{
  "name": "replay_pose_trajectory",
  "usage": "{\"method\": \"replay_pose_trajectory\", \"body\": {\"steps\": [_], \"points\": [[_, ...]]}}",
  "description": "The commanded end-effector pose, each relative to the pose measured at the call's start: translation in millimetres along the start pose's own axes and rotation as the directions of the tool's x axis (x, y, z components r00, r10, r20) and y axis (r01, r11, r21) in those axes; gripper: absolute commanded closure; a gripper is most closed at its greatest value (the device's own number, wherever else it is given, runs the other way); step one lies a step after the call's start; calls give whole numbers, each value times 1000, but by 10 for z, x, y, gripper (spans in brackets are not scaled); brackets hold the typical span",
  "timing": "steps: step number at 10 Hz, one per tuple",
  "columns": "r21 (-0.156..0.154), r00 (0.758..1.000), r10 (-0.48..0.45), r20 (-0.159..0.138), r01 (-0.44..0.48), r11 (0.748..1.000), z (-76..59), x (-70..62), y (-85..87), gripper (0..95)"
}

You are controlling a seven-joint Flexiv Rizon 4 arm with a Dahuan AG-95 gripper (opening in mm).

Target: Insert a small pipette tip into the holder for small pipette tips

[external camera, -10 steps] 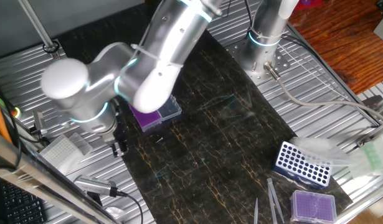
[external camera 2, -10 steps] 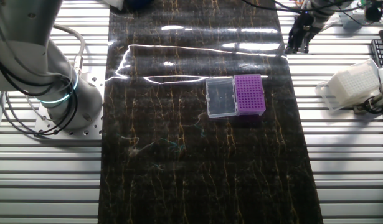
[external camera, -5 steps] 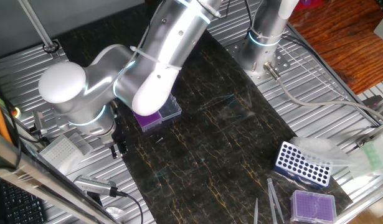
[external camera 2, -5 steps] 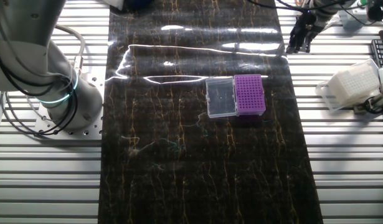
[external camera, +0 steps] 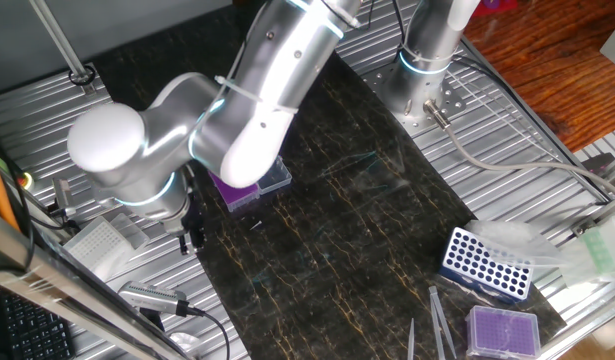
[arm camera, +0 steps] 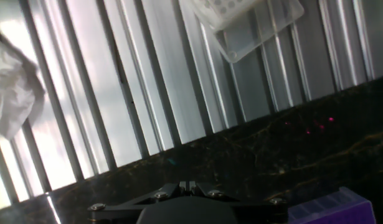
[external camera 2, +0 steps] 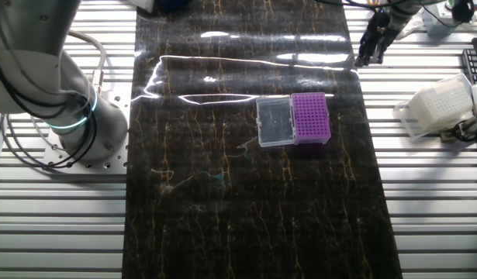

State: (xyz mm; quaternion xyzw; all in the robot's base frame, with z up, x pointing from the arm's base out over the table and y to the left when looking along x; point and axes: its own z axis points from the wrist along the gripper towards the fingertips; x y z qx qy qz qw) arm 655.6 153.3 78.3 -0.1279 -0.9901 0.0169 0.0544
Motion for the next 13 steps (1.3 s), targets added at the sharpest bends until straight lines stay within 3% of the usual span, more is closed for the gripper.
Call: {"method": "replay_pose_trajectory", "body": {"steps": [1, 3, 5, 9, 13], "points": [[16, 1000, 2, 0, -2, 1000, -2, -1, -8, 950], [14, 1000, 3, -2, -3, 1000, -2, -1, -8, 950], [1, 1000, -9, 29, 9, 1000, 16, 23, 94, 950], [-9, 1000, -8, 29, 9, 1000, -10, 97, 274, 950], [-10, 1000, -26, 18, 26, 1000, -33, 288, 250, 950]]}}
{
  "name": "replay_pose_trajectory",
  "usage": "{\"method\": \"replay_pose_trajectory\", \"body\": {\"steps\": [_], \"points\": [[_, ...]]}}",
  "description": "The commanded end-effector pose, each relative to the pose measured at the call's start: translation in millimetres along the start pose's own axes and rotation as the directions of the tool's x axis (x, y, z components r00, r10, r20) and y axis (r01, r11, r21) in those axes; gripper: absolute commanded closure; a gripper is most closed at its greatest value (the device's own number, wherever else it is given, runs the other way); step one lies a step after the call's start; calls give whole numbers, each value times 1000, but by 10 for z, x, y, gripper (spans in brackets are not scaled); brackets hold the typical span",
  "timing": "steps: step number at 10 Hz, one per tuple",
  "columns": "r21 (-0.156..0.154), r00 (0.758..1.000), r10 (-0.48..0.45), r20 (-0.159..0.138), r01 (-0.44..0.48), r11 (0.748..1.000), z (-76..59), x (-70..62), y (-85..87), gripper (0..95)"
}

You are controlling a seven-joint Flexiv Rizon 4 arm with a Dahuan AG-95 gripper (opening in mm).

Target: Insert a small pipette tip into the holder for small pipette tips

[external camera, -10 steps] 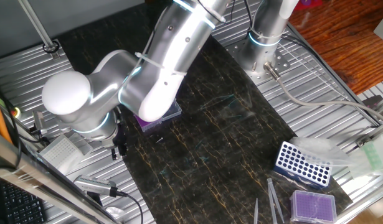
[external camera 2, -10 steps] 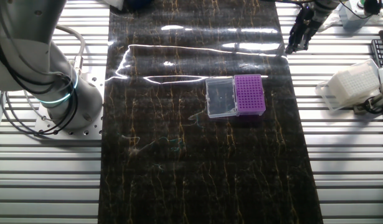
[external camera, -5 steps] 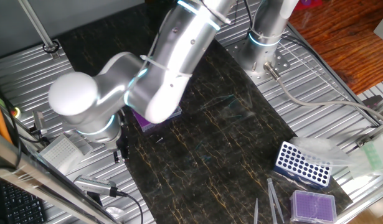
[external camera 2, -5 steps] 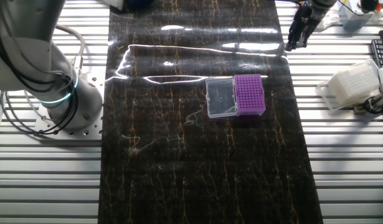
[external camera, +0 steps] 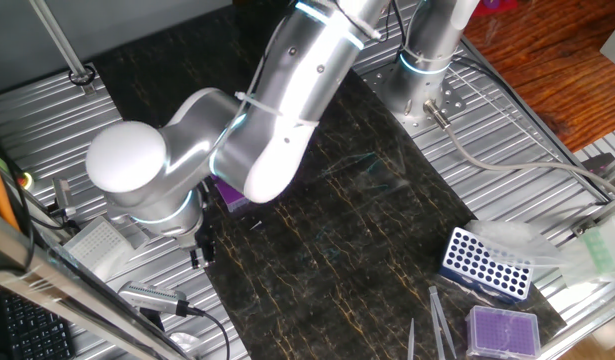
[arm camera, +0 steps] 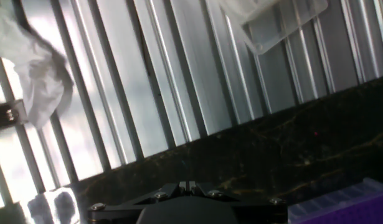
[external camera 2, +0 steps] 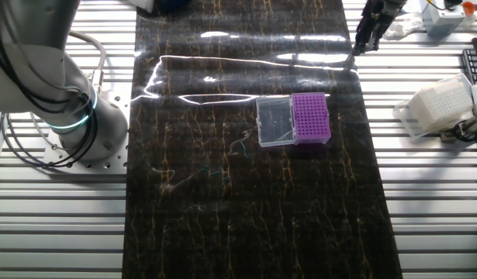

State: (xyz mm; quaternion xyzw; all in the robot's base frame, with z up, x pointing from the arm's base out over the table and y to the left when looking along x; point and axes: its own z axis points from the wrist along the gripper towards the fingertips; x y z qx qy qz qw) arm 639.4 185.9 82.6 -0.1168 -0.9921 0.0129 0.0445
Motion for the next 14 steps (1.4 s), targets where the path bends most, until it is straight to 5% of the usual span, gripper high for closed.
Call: {"method": "replay_pose_trajectory", "body": {"steps": [1, 10, 14], "points": [[-1, 1000, -7, -4, 7, 1000, -22, 106, -39, 950], [4, 997, -74, 7, 74, 997, 166, 742, -133, 950], [34, 993, -116, 32, 115, 993, 209, 841, -255, 950]]}}
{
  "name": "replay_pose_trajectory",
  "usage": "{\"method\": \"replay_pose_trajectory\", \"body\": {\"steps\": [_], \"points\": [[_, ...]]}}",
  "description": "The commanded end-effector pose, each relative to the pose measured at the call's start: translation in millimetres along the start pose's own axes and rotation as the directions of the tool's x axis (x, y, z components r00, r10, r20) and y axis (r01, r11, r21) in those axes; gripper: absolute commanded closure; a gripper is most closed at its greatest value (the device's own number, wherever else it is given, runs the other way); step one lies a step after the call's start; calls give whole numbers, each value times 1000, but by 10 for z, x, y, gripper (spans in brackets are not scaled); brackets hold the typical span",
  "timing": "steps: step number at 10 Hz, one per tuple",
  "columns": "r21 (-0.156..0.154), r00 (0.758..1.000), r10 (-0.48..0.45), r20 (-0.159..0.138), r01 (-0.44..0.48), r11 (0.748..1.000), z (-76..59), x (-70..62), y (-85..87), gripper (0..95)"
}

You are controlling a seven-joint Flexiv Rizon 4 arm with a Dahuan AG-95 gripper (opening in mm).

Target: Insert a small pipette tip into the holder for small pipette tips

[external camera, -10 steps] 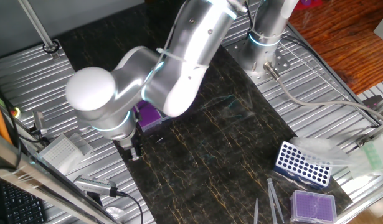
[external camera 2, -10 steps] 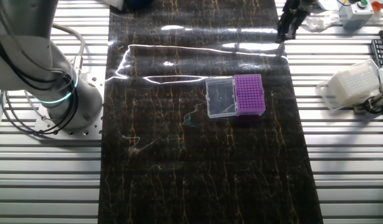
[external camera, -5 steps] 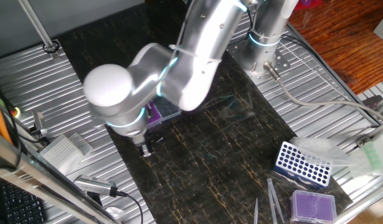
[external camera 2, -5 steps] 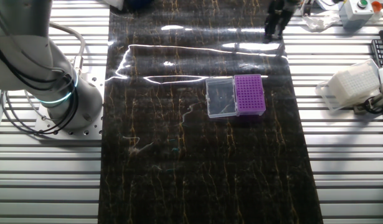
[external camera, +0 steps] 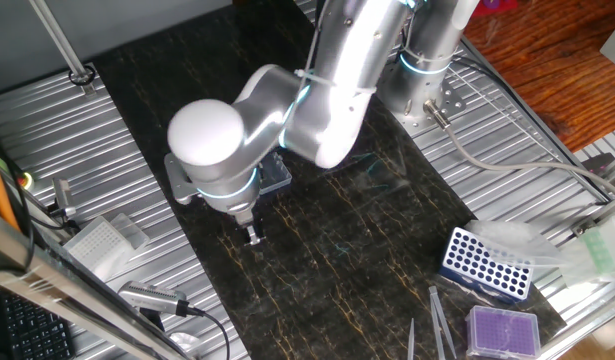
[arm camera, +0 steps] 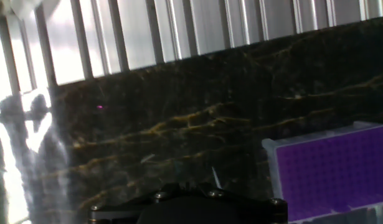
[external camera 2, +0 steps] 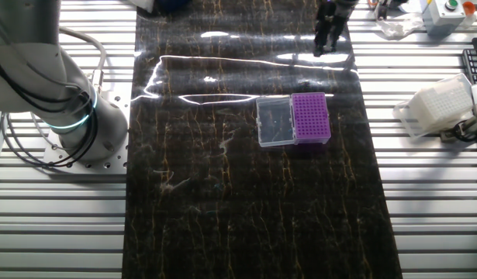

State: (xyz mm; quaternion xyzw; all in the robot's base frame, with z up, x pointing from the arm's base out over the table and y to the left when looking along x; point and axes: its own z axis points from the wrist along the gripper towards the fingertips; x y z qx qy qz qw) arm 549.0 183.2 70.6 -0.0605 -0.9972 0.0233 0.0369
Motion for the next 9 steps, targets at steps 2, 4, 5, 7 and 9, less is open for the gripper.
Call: {"method": "replay_pose_trajectory", "body": {"steps": [2, 4, 5, 7, 9], "points": [[4, 999, -18, 40, 18, 1000, -14, -32, -109, 950], [2, 999, -16, 47, 15, 1000, 17, -42, -129, 950], [2, 998, -15, 59, 15, 1000, 79, -47, -134, 950], [-4, 997, -10, 79, 11, 1000, 188, -56, -140, 950], [-4, 997, -11, 79, 11, 1000, 226, -18, -160, 950]]}}
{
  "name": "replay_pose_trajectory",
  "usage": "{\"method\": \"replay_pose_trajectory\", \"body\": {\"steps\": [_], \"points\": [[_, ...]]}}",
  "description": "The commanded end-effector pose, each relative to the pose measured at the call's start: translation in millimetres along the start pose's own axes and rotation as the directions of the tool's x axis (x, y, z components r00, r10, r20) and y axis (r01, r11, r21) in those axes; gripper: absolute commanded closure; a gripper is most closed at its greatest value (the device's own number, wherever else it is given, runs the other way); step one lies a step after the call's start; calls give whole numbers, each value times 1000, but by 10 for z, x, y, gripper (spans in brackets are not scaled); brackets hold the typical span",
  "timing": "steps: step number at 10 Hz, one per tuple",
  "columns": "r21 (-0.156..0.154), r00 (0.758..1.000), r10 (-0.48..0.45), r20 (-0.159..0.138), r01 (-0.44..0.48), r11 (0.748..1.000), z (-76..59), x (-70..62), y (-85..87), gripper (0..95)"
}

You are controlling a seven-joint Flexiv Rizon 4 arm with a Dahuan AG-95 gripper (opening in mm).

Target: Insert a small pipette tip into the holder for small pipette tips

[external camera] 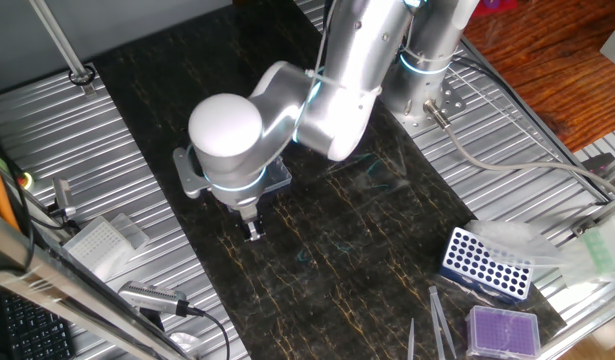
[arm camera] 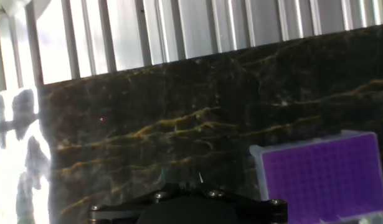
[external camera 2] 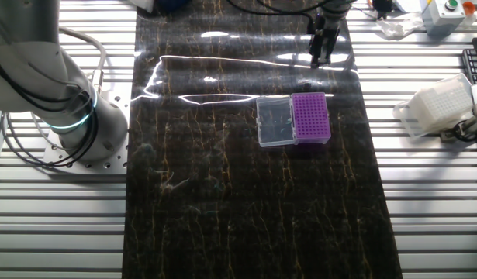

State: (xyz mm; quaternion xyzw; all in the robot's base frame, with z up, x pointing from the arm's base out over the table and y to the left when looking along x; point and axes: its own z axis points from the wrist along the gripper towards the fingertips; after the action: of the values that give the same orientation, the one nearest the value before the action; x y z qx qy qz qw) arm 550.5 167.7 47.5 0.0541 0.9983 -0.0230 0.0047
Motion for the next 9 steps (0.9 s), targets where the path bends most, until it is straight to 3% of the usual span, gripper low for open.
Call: {"method": "replay_pose_trajectory", "body": {"steps": [1, 4, 9], "points": [[1, 1000, 0, -4, 0, 1000, -4, 47, -27, 950], [-1, 1000, -12, -3, 12, 1000, 7, 74, -102, 950], [-1, 1000, -16, -6, 16, 1000, 168, 109, -169, 950]]}}
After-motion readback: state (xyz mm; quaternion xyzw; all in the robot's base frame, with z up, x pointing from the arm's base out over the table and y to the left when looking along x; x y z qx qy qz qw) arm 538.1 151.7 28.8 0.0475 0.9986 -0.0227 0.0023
